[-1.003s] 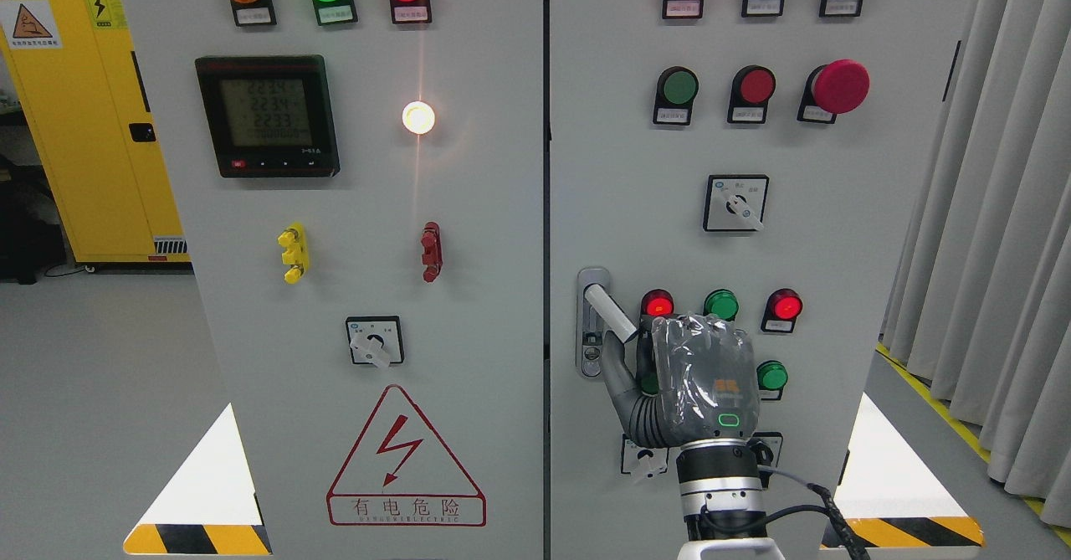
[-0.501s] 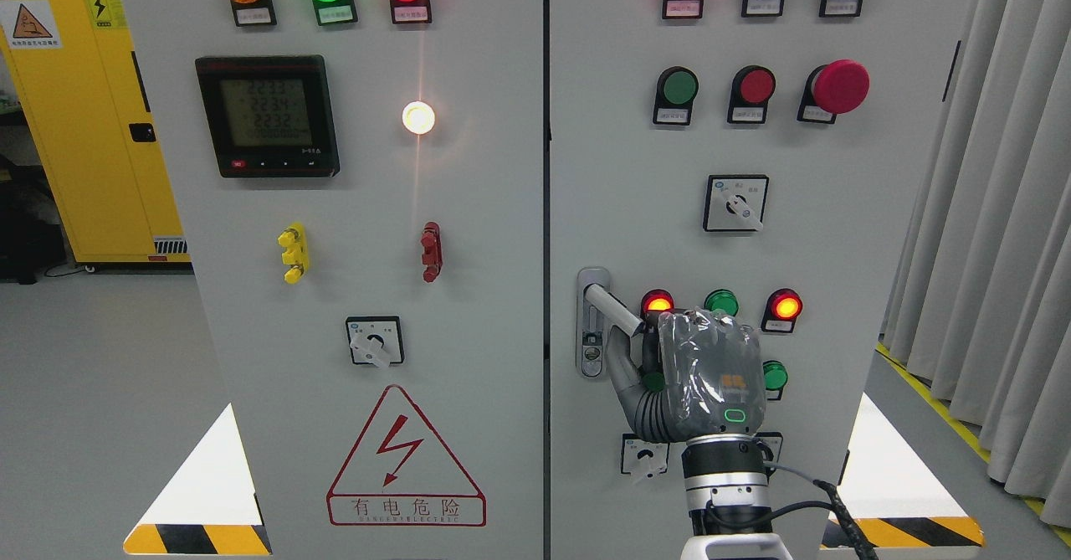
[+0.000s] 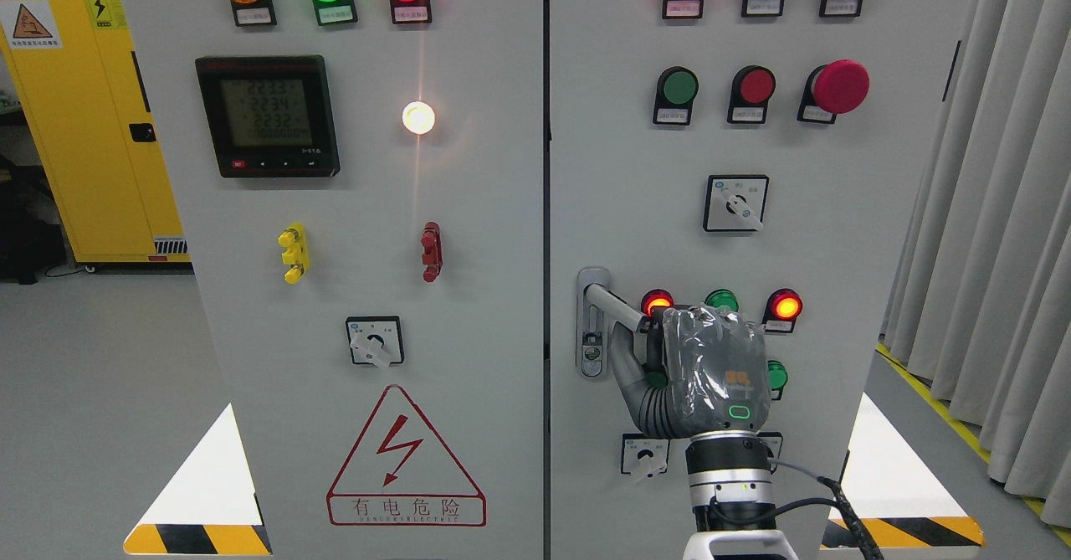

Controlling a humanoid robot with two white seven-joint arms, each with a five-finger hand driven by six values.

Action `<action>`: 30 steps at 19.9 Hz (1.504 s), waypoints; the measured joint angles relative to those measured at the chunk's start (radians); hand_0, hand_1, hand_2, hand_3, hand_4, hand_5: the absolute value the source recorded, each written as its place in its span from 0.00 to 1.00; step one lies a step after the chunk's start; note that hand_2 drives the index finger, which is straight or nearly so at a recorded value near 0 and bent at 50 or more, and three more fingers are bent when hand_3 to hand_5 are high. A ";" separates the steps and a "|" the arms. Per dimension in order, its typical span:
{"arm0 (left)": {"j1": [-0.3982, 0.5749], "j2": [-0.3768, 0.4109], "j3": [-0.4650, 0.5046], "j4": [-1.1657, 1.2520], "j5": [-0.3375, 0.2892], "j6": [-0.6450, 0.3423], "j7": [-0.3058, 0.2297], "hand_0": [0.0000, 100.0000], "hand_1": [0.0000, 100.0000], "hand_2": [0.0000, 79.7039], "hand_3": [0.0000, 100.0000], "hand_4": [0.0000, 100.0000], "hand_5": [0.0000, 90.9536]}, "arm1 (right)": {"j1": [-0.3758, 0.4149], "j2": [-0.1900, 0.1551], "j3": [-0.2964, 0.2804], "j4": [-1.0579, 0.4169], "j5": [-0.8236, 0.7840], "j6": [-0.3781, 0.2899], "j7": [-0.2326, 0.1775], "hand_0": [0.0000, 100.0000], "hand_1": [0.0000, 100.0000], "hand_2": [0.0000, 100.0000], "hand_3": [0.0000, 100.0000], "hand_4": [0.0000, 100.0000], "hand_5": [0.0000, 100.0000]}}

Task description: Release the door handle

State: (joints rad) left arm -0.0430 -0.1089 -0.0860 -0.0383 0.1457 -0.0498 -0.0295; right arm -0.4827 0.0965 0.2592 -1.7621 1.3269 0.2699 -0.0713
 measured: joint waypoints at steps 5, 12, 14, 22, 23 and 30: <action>0.000 0.000 0.000 0.000 0.000 0.000 0.000 0.12 0.56 0.00 0.00 0.00 0.00 | -0.004 0.000 -0.002 0.000 0.000 0.000 0.000 0.65 0.35 0.90 1.00 1.00 1.00; 0.000 0.000 0.000 0.000 0.000 0.000 0.000 0.12 0.56 0.00 0.00 0.00 0.00 | -0.009 -0.001 -0.004 0.001 0.000 0.000 0.002 0.64 0.35 0.90 1.00 1.00 1.00; 0.000 0.000 0.000 0.000 0.000 0.000 0.000 0.12 0.56 0.00 0.00 0.00 0.00 | -0.010 -0.001 -0.005 0.001 0.000 0.000 0.002 0.64 0.35 0.90 1.00 1.00 1.00; 0.000 0.000 0.000 0.000 0.000 0.000 0.000 0.12 0.56 0.00 0.00 0.00 0.00 | -0.014 -0.001 -0.006 0.001 0.000 0.001 0.003 0.63 0.34 0.90 1.00 1.00 1.00; 0.000 0.000 0.000 0.000 0.000 0.000 0.000 0.12 0.56 0.00 0.00 0.00 0.00 | -0.015 -0.001 -0.006 0.001 0.000 0.001 0.004 0.63 0.34 0.90 1.00 1.00 1.00; 0.000 0.000 0.000 0.000 0.000 0.000 0.000 0.12 0.56 0.00 0.00 0.00 0.00 | 0.001 -0.002 -0.006 -0.002 -0.001 0.001 0.004 0.63 0.34 0.89 1.00 1.00 1.00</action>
State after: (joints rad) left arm -0.0430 -0.1089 -0.0860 -0.0383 0.1457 -0.0498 -0.0295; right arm -0.4817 0.0945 0.2530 -1.7645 1.3261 0.2706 -0.0672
